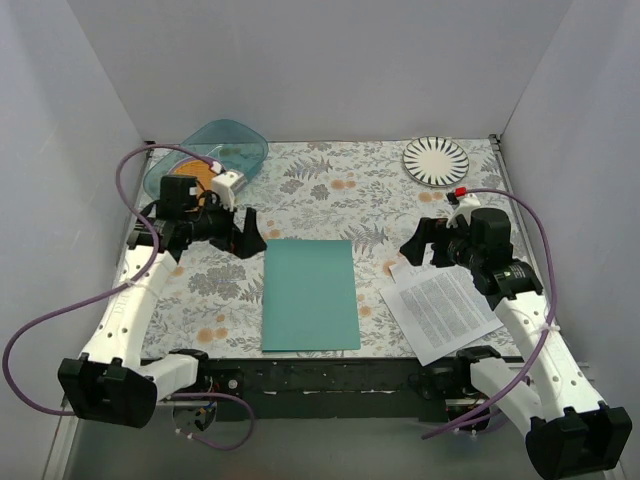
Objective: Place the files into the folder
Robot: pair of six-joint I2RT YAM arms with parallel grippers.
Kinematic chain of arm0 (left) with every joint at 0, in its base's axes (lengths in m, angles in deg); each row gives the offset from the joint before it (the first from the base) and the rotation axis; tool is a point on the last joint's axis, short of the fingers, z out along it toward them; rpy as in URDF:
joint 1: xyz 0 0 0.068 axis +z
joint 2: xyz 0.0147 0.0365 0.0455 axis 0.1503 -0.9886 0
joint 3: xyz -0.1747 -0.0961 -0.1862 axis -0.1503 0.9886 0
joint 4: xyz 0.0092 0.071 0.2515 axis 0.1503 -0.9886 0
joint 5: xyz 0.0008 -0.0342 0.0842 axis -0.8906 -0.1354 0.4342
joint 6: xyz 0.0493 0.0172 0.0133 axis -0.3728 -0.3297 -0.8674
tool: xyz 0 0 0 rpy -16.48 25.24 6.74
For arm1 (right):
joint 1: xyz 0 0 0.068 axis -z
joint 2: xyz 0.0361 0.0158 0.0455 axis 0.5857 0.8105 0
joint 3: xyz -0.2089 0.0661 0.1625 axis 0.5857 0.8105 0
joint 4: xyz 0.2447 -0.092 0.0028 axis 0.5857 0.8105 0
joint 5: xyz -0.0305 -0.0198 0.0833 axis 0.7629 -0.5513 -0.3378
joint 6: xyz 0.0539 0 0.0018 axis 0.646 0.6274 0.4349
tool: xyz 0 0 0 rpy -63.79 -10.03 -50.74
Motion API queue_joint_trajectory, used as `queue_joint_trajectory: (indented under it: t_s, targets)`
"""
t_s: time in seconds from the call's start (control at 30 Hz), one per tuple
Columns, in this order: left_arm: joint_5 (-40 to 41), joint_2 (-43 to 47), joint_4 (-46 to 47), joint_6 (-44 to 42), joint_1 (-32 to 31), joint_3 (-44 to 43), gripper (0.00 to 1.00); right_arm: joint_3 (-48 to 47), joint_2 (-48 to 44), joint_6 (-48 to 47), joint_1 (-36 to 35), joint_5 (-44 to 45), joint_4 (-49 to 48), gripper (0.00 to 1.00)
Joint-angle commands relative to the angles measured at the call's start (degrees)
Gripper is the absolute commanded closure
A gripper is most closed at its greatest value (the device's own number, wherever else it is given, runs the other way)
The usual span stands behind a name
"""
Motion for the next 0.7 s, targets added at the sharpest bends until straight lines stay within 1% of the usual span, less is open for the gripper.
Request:
queue_joint_trajectory:
  t_s: [0.0,0.03,0.07,0.17,0.27,0.3,0.37,0.4,0.47,0.5,0.57,0.6,0.67]
  targets:
    - [11.59,2.52,3.96,2.13,-13.56,3.87,0.02,2.17,-1.56,0.85,-0.27,-2.83,-2.67,0.01]
    - [13.38,2.17,4.84,3.01,-18.38,4.58,0.02,2.17,-0.42,1.12,-0.62,-3.62,-2.50,0.01]
    - [14.36,1.56,5.72,3.54,-19.56,4.93,0.02,2.26,0.11,1.99,-1.06,-4.06,-2.49,0.01]
    - [14.02,-1.87,5.90,2.85,-20.10,4.67,0.02,4.18,-0.06,4.01,-4.92,-3.98,-3.90,0.01]
    - [13.67,-2.40,6.43,0.57,-20.10,6.25,0.02,7.43,-1.73,6.90,-11.59,-3.10,-6.62,0.01]
    - [14.19,-2.23,6.69,0.03,-20.19,7.91,0.02,8.31,-1.99,7.96,-16.31,-1.18,-7.32,0.01]
    - [14.72,-1.44,8.18,-0.93,-20.19,9.58,0.02,11.12,-1.64,9.64,-21.60,1.63,-9.08,0.01]
    - [15.16,-1.35,8.88,-1.55,-20.19,11.16,0.02,12.00,-0.68,11.38,-27.20,4.78,-9.69,0.02]
    - [15.69,-1.52,10.99,-1.55,-20.19,12.31,0.02,13.50,1.07,13.15,-32.59,7.61,-12.33,0.01]
    - [15.77,-1.78,11.70,-1.38,-20.27,12.93,0.02,13.51,3.69,14.38,-37.23,9.54,-13.03,0.01]
    - [16.56,-2.92,14.24,-0.77,-20.27,13.02,0.02,12.37,6.87,15.44,-41.30,10.87,-15.14,0.01]
    - [17.09,-3.45,15.21,-0.50,-20.27,13.02,0.02,11.84,9.84,15.71,-45.23,12.10,-15.67,0.01]
    - [18.23,-4.94,17.85,-0.59,-20.27,12.23,0.02,9.57,12.76,16.59,-48.86,12.90,-16.90,0.01]
